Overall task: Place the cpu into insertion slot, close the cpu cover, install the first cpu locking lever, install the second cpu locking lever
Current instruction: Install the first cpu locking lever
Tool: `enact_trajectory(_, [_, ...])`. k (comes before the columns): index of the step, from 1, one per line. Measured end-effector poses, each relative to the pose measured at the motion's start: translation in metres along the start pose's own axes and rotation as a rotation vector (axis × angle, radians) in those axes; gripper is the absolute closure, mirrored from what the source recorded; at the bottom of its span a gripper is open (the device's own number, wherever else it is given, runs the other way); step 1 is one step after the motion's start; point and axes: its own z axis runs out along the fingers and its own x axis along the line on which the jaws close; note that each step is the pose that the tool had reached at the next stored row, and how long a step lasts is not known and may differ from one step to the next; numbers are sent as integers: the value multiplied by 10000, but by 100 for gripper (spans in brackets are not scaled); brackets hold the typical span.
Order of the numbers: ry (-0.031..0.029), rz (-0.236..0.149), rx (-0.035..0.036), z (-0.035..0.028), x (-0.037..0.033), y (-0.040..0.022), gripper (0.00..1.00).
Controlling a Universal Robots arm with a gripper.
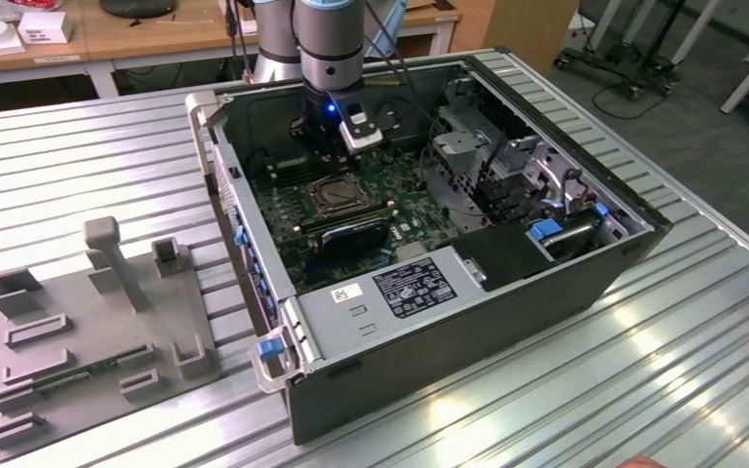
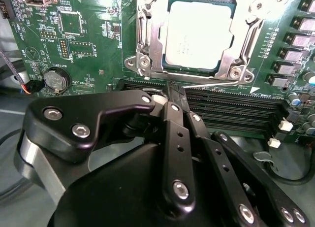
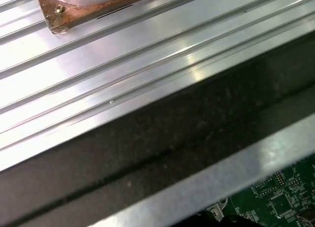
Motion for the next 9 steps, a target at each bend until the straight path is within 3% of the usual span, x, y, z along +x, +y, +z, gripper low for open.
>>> enact_trajectory(5, [0, 3, -49, 0, 3, -1, 90])
enact_trajectory(9, [-16, 7, -152, 1, 7, -4, 90])
